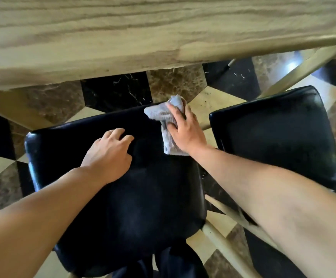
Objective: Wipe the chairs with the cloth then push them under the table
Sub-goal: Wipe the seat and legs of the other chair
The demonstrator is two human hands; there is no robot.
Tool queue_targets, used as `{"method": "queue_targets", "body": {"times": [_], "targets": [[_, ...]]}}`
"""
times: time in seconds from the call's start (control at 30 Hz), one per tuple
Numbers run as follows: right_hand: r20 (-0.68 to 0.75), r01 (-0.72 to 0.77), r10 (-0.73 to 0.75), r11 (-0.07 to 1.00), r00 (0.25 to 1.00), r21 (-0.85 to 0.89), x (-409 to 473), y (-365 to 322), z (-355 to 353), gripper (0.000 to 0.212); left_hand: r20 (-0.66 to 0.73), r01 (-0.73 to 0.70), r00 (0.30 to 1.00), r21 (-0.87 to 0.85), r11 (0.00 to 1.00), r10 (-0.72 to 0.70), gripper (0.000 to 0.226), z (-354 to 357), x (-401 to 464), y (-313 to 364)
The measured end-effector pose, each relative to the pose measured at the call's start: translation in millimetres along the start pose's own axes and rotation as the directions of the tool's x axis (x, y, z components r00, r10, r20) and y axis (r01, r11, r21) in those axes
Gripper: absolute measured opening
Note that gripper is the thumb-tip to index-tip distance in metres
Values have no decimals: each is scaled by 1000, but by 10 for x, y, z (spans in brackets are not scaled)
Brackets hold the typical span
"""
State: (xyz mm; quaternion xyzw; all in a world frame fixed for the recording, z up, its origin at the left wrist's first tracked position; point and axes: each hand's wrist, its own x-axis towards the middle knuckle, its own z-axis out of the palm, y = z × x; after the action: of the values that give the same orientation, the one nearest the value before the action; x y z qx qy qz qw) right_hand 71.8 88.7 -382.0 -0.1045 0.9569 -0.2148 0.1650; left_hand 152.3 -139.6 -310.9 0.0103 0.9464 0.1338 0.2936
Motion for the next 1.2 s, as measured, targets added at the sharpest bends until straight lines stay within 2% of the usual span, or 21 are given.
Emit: {"method": "queue_targets", "body": {"times": [0.07, 0.17, 0.23, 0.37, 0.47, 0.53, 0.7, 0.77, 0.83, 0.97, 1.03, 1.1, 1.2], "targets": [[1, -168, 169, 977, 986, 134, 449, -75, -41, 51, -26, 6, 1000, 16, 1000, -6, 57, 4, 85, 28], [122, -390, 371, 889, 920, 240, 973, -119, -76, 45, -69, 35, 997, 34, 999, -32, 49, 47, 149, 68], [147, -448, 424, 862, 894, 238, 1004, -130, -54, 46, -62, 48, 997, 50, 998, -45, 47, 55, 149, 74], [45, -483, 508, 784, 860, 389, 524, -67, 14, 56, -30, 34, 999, 79, 996, -32, 49, 19, 98, 95], [96, -613, 650, 645, 754, 456, -29, -21, 70, 55, 33, 22, 999, 87, 996, -25, 51, -54, 74, 104], [116, -701, 728, 585, 676, 408, -480, -2, 150, 60, 88, 8, 996, 114, 993, -18, 52, -85, 34, 111], [-19, -838, 900, 412, 435, 357, -1565, -123, 448, 57, 99, -28, 995, 149, 988, 13, 50, -135, -68, 123], [-74, -874, 934, 352, 348, 335, -1829, -236, 538, 53, 96, -56, 994, 142, 988, 43, 48, -188, -144, 123], [-115, -891, 942, 335, 315, 307, -1915, -354, 594, 57, 78, -90, 994, 142, 986, 80, 46, -216, -192, 85], [-178, -901, 933, 351, 313, 256, -1965, -768, 703, 61, 53, -98, 994, 137, 986, 91, 44, -310, -291, -85], [-163, -908, 939, 337, 304, 248, -2011, -995, 798, 60, 55, -95, 995, 141, 985, 88, 44, -319, -348, -147], [-110, -920, 964, 263, 241, 291, -2089, -1279, 947, 61, 79, -90, 994, 141, 986, 80, 42, -300, -420, -194], [25, -897, 994, 83, 104, 435, -2244, -1663, 1176, 67, 99, -86, 992, 120, 989, 74, 39, -256, -532, -254]]}}
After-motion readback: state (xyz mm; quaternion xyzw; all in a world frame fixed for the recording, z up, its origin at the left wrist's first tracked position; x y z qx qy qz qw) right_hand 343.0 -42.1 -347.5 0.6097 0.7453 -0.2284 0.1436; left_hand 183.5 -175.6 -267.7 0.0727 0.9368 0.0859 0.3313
